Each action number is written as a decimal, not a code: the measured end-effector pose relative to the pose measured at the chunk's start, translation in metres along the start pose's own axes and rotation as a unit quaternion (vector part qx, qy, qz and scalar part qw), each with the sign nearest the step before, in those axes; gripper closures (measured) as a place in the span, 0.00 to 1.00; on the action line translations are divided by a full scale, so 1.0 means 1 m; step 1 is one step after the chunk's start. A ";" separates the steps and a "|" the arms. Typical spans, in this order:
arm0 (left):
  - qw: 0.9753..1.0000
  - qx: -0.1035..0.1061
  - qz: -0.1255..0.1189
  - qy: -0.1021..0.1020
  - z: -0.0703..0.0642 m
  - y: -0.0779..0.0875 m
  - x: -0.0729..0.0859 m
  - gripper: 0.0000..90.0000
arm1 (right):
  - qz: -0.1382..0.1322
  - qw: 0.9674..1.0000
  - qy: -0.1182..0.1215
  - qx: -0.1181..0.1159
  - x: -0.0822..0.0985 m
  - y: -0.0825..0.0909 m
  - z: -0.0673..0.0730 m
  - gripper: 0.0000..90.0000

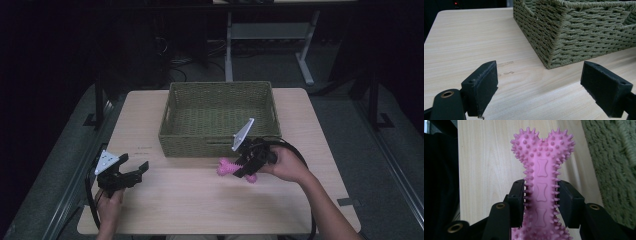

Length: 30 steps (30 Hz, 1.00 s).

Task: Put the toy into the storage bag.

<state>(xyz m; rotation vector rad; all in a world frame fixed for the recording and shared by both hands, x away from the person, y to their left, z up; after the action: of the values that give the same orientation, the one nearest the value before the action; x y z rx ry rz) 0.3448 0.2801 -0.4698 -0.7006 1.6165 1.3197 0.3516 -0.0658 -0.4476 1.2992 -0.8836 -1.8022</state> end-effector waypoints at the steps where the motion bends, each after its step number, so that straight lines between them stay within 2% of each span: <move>1: 1.000 0.000 0.000 0.000 0.000 0.000 0.000 0.15 | 0.001 1.000 0.001 0.001 -0.001 0.001 -0.001 0.65; 13: 1.000 -0.001 -0.001 0.000 0.001 0.000 0.000 0.15 | 0.009 1.000 0.003 0.008 -0.013 0.019 -0.012 0.65; 30: 1.000 0.000 -0.002 0.002 0.001 0.000 -0.001 0.15 | 0.001 1.000 0.001 0.009 -0.029 0.044 -0.028 0.65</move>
<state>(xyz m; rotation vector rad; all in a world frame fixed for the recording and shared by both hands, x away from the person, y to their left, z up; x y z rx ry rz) 0.3454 0.2806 -0.4693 -0.7052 1.6174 1.3166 0.3918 -0.0662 -0.4039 1.3107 -0.9015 -1.7938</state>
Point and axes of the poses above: each handheld gripper's, and its own axes: y roughly backward along the jaws, x roughly out of its underside, z roughly to its left, the point moved 8 cm from there along -y, roughly forward along the jaws, and after that the axes turned 8 degrees about -x, right-handed, at the moved point
